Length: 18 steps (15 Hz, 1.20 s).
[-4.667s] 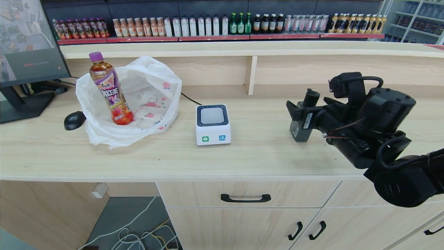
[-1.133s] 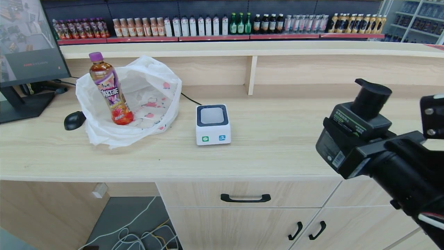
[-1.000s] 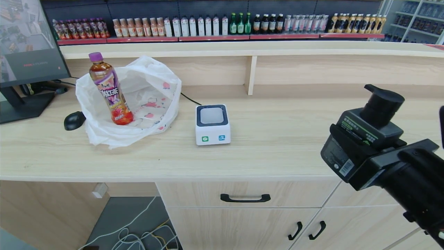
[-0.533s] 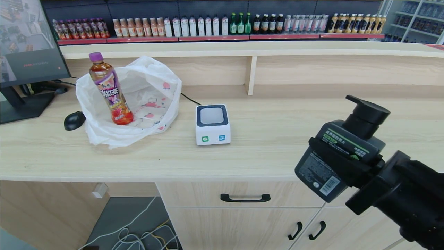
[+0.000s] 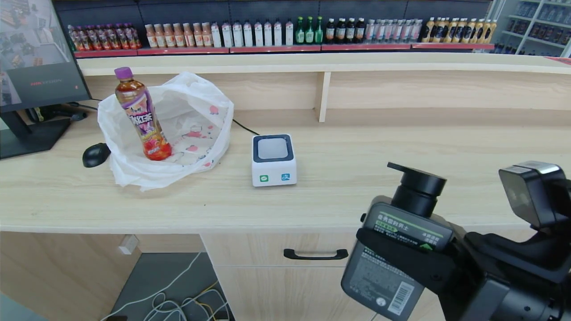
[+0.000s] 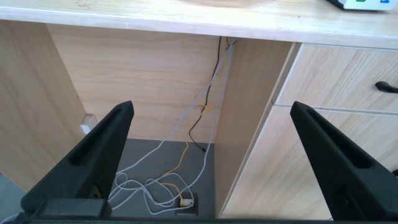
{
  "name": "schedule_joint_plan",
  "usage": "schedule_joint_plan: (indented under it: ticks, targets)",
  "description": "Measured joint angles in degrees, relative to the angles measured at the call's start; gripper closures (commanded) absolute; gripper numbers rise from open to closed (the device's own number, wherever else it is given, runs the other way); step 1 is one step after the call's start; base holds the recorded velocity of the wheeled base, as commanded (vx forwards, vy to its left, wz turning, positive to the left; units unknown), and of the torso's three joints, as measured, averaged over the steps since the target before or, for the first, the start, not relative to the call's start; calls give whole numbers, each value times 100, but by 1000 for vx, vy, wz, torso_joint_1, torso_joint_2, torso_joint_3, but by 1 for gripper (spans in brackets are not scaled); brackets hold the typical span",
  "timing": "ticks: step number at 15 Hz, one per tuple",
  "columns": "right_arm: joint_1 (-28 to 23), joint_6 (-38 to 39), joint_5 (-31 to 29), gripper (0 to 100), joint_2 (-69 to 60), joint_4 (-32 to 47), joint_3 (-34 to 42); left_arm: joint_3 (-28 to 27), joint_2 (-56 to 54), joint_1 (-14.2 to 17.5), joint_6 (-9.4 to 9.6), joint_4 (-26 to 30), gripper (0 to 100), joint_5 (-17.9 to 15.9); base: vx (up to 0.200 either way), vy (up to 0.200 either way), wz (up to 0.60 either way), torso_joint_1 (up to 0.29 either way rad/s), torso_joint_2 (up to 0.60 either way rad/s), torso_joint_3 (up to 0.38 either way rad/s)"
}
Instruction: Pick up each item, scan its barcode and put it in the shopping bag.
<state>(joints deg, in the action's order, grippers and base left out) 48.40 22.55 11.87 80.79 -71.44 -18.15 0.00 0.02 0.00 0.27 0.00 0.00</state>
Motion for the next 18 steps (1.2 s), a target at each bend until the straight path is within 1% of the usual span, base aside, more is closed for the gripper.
schedule_joint_plan:
  ticks: [2, 3, 5, 7, 9, 10, 12, 16, 18]
  targets:
    - [39, 344, 742, 100, 176, -396, 5, 0, 0, 0, 0, 0, 0, 0, 0, 0, 0, 0, 0, 0]
    - [46, 497, 987, 100, 297, -723, 2, 0, 0, 0, 0, 0, 0, 0, 0, 0, 0, 0, 0, 0]
    - [59, 733, 1200, 100, 672, -1492, -23, 0, 0, 0, -2, 0, 0, 0, 0, 0, 0, 0, 0, 0]
    - [61, 983, 1275, 100, 1100, -1809, -163, 0, 0, 0, 0, 0, 0, 0, 0, 0, 0, 0, 0, 0]
    - [122, 1363, 1492, 100, 1320, -1844, -325, 0, 0, 0, -2, 0, 0, 0, 0, 0, 0, 0, 0, 0]
    - [135, 1415, 1532, 100, 1384, -1855, -384, 0, 0, 0, -2, 0, 0, 0, 0, 0, 0, 0, 0, 0]
    - [166, 1517, 1557, 100, 1456, -1851, -464, 0, 0, 0, 0, 0, 0, 0, 0, 0, 0, 0, 0, 0]
    - [461, 2014, 1590, 100, 1453, -1851, -786, 0, 0, 0, -2, 0, 0, 0, 0, 0, 0, 0, 0, 0]
    - [505, 2135, 1591, 100, 1403, -1851, -847, 0, 0, 0, 0, 0, 0, 0, 0, 0, 0, 0, 0, 0]
